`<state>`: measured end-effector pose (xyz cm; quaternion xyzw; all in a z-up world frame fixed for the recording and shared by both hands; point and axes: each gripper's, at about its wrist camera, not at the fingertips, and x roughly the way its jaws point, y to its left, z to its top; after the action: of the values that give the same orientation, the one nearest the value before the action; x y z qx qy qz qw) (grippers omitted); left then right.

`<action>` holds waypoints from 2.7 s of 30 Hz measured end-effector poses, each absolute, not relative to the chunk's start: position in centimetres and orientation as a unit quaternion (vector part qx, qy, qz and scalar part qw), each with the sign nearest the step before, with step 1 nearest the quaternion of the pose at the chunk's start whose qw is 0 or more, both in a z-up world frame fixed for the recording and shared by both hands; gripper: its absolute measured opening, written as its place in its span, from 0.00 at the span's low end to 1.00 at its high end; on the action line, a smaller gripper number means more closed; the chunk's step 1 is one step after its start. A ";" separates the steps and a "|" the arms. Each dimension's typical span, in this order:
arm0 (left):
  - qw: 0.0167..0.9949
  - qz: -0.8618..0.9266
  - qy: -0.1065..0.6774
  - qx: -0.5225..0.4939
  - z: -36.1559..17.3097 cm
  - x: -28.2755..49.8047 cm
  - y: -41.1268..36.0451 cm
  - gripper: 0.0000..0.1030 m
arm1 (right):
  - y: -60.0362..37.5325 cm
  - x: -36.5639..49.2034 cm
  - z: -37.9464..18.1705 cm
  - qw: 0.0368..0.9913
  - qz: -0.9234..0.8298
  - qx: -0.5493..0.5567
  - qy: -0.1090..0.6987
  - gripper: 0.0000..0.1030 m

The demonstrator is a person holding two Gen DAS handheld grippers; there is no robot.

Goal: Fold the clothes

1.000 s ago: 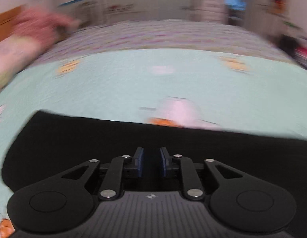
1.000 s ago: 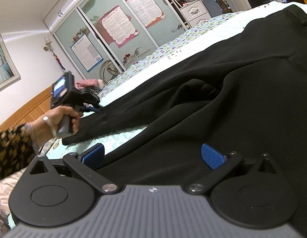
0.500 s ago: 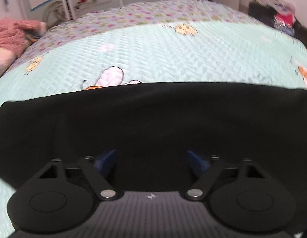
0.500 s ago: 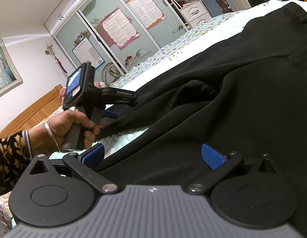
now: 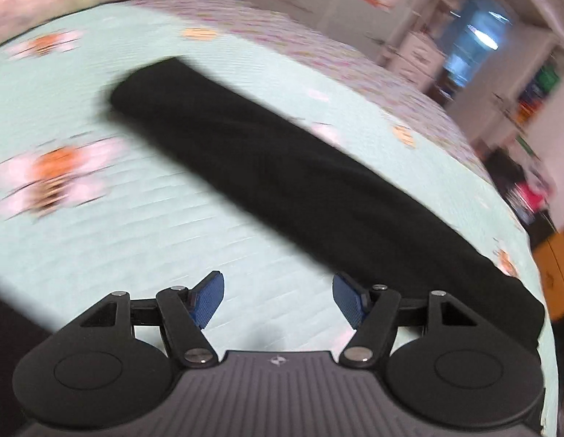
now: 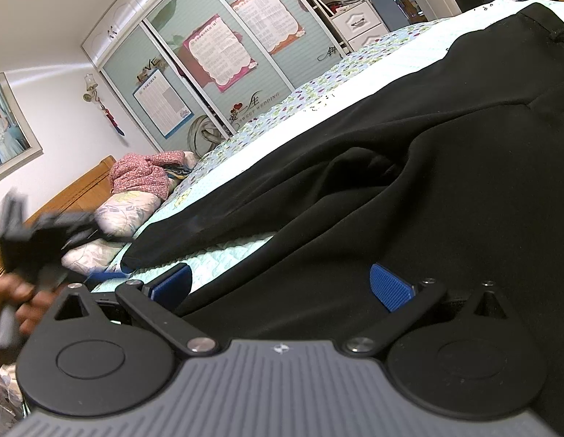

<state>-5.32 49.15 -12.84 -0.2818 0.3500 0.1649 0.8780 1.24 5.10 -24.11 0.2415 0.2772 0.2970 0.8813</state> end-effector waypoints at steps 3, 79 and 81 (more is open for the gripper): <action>0.870 0.186 0.356 -0.287 -13.2 -10.4 50.0 0.67 | 5.1 1.3 -24.0 0.881 0.297 0.240 0.280 1.00; 0.885 0.200 0.393 -0.153 -18.0 -17.6 51.6 0.75 | 18.1 -4.3 -19.6 0.781 0.455 -0.031 0.427 0.64; 0.875 0.243 0.393 -0.146 -18.0 -15.7 52.7 0.75 | 20.2 -3.1 -19.8 0.789 0.454 -0.038 0.413 0.65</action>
<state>-15.65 52.74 -17.97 -0.1464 0.3929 0.2432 0.8747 -3.15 20.19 -19.85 -0.0379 0.4132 0.4537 0.7886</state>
